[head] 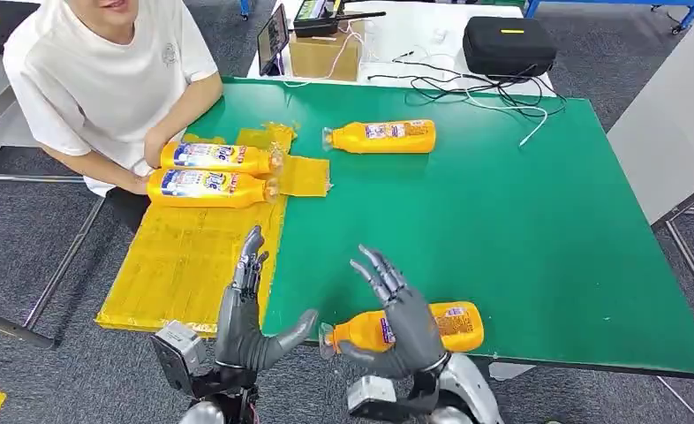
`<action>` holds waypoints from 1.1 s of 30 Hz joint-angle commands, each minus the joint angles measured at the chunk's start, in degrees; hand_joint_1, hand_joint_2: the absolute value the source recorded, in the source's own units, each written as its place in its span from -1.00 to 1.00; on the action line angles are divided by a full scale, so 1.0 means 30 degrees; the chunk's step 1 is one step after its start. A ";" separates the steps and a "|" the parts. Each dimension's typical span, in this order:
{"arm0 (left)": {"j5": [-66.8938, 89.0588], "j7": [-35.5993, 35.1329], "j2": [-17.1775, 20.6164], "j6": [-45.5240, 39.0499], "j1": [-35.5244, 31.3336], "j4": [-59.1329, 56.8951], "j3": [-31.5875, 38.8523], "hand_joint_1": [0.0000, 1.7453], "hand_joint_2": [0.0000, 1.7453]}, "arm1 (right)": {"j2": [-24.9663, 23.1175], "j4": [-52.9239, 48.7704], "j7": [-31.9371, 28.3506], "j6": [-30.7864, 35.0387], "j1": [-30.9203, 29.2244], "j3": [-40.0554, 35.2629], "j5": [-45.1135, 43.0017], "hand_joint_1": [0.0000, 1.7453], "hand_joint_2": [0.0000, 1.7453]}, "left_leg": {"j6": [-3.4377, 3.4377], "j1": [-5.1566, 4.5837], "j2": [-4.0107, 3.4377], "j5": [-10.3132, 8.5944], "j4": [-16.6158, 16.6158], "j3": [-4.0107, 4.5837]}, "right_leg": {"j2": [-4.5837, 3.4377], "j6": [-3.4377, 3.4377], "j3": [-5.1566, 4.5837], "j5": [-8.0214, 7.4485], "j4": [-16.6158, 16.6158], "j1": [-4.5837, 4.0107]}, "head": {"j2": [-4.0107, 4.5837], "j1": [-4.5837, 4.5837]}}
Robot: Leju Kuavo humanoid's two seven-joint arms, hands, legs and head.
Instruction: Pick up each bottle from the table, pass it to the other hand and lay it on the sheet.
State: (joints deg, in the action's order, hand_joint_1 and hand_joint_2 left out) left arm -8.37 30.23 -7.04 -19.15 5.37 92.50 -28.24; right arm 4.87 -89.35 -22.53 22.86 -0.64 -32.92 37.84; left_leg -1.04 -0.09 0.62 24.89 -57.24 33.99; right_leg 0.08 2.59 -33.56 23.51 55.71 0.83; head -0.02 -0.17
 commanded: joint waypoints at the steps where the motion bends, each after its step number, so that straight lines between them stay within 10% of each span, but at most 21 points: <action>1: 0.0597 -0.0155 -0.0063 0.0041 -0.0390 -0.0281 0.0222 -1.00 1.00 | 0.0925 -0.0186 0.1018 -0.0161 0.0505 -0.0761 0.1620 -1.00 1.00 | 0.0020 0.0010 -0.0007 0.0017 0.0003 -0.0043 | 0.0006 -0.0027 0.0043 0.0017 -0.0005 -0.0013 | 0.0007 0.0000; 33: 0.0875 -0.0569 0.0053 -0.0148 0.0510 0.0125 0.0519 -1.00 1.00 | 0.1774 0.3751 0.6190 0.0092 -0.0009 0.1900 0.7839 -1.00 1.00 | 0.0013 0.0005 -0.0047 0.0023 0.0015 -0.0049 | -0.0035 -0.0025 0.0044 0.0002 -0.0020 -0.0009 | 0.0007 0.0000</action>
State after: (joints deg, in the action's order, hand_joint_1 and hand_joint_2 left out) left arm -5.75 29.00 -7.19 -19.56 6.88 93.68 -27.56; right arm 10.08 -84.50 -5.79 23.80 2.40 -28.13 60.26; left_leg -1.06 -0.10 0.62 24.91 -57.24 34.02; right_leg 0.08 2.59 -33.56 23.51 55.70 0.83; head 0.00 -0.17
